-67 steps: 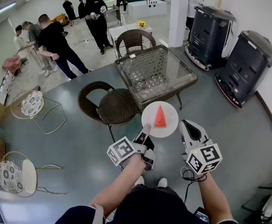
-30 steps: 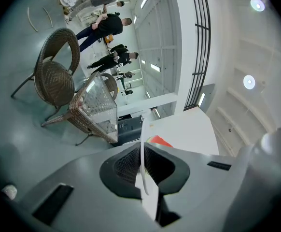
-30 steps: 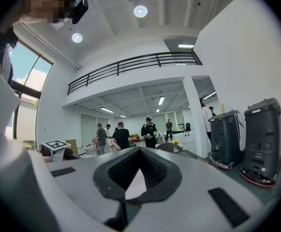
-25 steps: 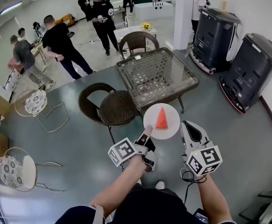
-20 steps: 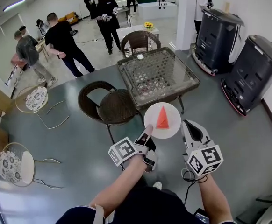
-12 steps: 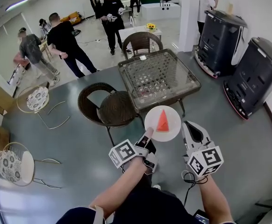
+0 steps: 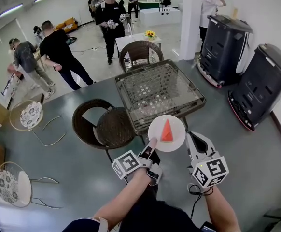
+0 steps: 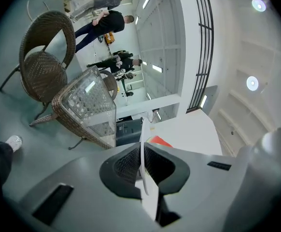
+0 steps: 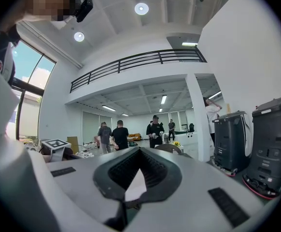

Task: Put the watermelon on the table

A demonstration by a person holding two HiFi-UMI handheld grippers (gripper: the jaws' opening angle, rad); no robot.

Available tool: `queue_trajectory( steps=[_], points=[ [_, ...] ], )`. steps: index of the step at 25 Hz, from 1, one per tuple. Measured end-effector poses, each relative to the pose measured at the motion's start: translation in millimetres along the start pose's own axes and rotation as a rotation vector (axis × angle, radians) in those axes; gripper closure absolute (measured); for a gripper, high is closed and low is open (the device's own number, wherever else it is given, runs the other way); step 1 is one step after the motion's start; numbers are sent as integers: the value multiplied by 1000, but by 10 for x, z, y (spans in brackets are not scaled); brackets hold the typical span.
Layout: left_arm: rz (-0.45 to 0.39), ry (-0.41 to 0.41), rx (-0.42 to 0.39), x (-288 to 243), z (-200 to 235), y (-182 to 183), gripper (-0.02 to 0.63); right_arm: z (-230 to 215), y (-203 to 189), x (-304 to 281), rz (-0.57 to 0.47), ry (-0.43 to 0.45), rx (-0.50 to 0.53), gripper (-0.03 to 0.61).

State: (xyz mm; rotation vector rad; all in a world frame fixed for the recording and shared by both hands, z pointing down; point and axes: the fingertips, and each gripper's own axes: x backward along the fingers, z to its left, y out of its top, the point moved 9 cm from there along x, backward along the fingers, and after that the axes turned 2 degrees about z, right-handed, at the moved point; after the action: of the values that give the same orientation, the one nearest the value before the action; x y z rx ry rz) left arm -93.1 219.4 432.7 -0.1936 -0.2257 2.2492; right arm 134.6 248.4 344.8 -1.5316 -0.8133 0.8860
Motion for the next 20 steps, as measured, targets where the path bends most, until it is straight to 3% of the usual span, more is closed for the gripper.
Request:
queue_trajectory(
  steps=[20],
  points=[
    [66, 6, 37, -1763, 398, 1891, 601, -849, 395, -2435, 44, -56, 12, 578]
  ],
)
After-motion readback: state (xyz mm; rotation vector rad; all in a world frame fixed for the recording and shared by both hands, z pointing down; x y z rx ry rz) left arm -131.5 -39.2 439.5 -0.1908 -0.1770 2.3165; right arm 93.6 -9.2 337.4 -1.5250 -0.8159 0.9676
